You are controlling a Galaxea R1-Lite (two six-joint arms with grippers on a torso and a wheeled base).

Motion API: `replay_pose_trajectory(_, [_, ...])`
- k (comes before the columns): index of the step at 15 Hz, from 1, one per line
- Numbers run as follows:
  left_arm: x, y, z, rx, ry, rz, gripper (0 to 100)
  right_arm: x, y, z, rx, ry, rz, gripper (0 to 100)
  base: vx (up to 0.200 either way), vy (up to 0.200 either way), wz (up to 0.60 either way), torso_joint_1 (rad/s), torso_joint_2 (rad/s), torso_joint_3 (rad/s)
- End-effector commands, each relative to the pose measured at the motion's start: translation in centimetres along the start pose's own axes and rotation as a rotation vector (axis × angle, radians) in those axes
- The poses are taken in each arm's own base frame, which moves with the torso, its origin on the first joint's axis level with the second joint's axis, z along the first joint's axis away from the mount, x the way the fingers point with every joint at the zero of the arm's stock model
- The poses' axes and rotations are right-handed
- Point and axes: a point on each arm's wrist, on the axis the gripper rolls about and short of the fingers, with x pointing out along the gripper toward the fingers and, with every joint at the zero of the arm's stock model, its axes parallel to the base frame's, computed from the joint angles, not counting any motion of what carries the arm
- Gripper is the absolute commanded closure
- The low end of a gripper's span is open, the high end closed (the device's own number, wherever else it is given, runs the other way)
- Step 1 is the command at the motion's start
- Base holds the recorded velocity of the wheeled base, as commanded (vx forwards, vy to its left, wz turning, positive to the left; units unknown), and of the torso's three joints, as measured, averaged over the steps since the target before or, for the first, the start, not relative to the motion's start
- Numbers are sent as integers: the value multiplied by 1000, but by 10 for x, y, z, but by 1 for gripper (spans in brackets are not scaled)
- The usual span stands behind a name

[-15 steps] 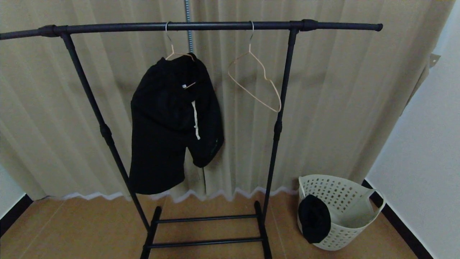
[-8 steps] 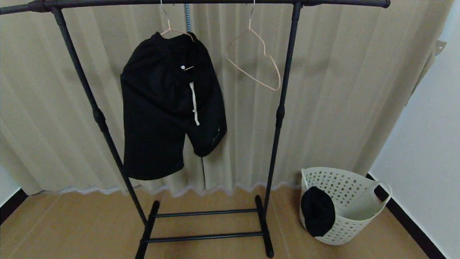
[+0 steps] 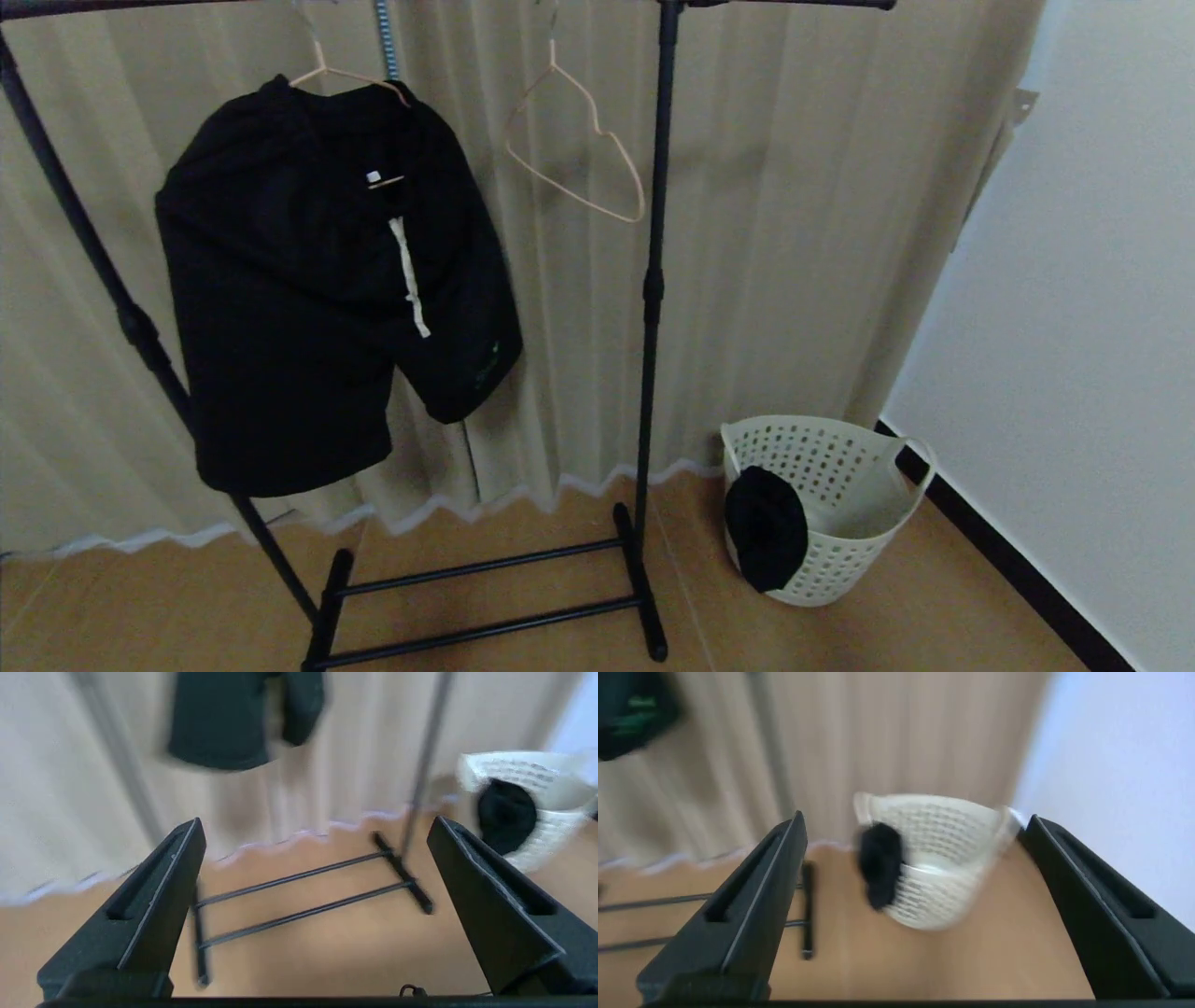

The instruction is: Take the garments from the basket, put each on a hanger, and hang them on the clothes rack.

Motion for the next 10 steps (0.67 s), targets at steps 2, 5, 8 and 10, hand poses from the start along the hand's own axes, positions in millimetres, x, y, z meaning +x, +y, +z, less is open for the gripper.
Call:
replay_pose_trajectory(2, [0,0,0,-1,2,1,0,0,0,0,0,1,1,0,0,-200,0,0,5,5])
replay_pose_trajectory(5, [0,0,0,-1,2,1,0,0,0,0,0,1,1,0,0,-200,0,7,4,2])
replay_pose_trajectory(8, [0,0,0,0,2,1,0,0,0,0,0,1,1,0,133,-133,0,2,2,2])
replay_pose_trajectory(10, [0,0,0,0,3,1,0,0,0,0,0,1,1,0,200,0,0,2,10,5])
